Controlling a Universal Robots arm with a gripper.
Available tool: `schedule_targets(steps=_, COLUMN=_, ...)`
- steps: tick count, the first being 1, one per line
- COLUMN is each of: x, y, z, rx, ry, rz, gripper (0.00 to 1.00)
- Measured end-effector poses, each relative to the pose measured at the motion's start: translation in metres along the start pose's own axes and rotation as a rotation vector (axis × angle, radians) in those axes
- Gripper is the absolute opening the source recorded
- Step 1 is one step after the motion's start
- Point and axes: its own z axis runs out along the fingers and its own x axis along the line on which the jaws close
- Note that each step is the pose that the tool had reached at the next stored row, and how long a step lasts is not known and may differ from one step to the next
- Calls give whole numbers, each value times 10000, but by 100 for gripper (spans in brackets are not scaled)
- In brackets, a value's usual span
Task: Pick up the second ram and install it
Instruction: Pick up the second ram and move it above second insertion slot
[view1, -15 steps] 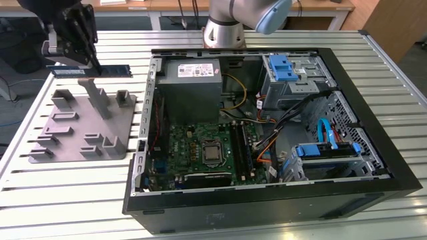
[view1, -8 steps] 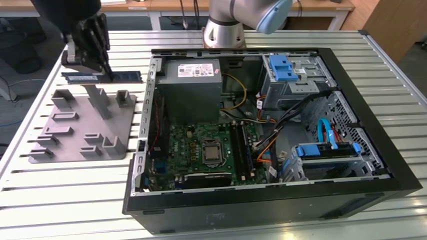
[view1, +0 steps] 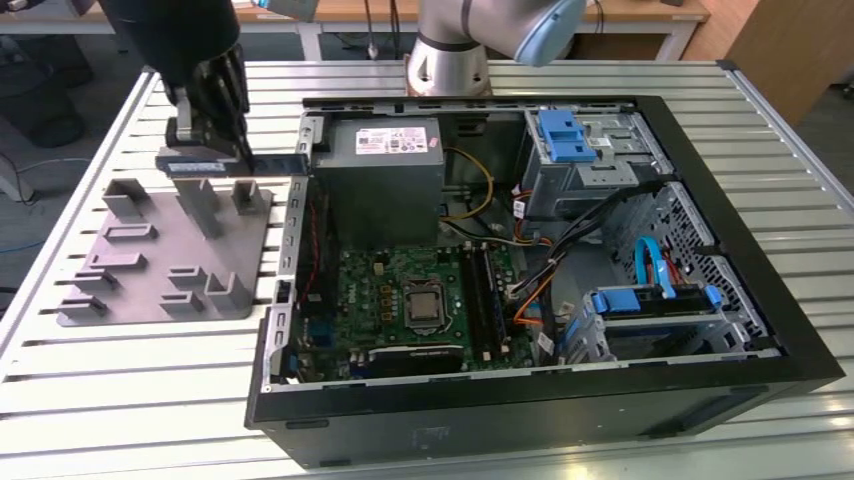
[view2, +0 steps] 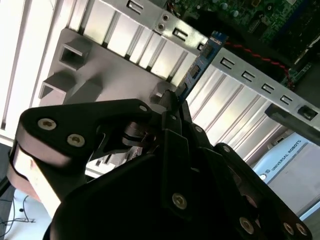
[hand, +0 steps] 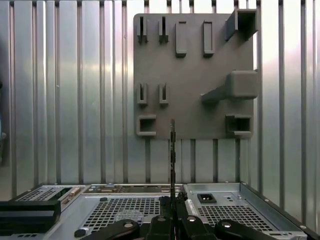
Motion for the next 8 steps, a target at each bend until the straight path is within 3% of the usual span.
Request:
schedule_targets(steps=5, x=-3, y=-135, z=14, rx=1, ry=-1, rz=0, gripper=14)
schedule_targets(steps=8, x=-6, y=-263, z=17, rx=0, ry=0, rz=0, gripper=14)
